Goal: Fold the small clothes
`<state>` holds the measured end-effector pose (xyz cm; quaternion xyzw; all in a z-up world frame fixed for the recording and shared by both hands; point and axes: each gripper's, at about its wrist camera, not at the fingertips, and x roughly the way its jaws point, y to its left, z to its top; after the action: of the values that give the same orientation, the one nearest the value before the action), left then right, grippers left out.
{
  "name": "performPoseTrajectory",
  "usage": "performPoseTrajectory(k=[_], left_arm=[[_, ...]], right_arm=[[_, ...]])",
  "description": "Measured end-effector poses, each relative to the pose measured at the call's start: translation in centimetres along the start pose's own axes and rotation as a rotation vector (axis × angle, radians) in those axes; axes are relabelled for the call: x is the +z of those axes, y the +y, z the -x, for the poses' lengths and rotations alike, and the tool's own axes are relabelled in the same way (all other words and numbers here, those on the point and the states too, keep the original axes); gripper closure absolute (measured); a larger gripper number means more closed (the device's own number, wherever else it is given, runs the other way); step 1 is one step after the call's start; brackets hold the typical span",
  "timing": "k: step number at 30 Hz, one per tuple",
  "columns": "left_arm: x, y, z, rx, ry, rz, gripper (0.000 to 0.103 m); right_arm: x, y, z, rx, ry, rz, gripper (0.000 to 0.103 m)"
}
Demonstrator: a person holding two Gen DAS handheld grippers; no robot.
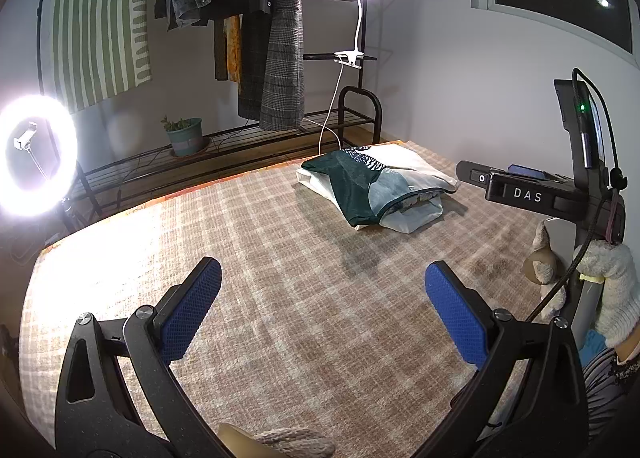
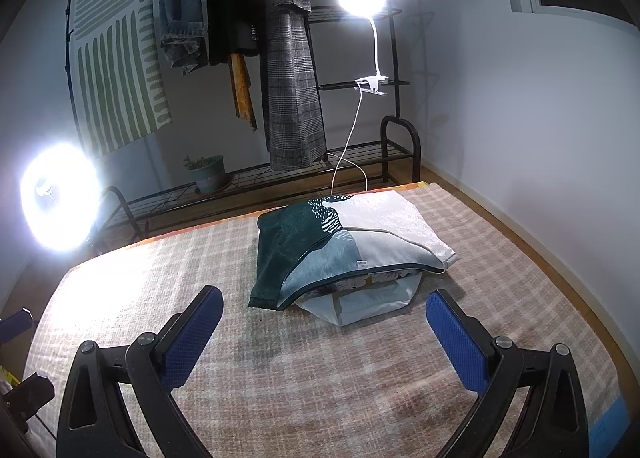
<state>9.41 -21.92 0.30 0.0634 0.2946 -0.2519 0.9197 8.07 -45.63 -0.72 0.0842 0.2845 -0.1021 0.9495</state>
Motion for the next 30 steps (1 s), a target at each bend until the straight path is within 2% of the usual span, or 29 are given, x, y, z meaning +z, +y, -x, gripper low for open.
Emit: performPoseTrajectory(k=[30], left_arm=[[0.11,-0.22,0.1,0.004,-0.004,-0.002,0.0]], right_arm=[[-0.1,0.62,-0.04,0.008,0.004,0.007,0.0]])
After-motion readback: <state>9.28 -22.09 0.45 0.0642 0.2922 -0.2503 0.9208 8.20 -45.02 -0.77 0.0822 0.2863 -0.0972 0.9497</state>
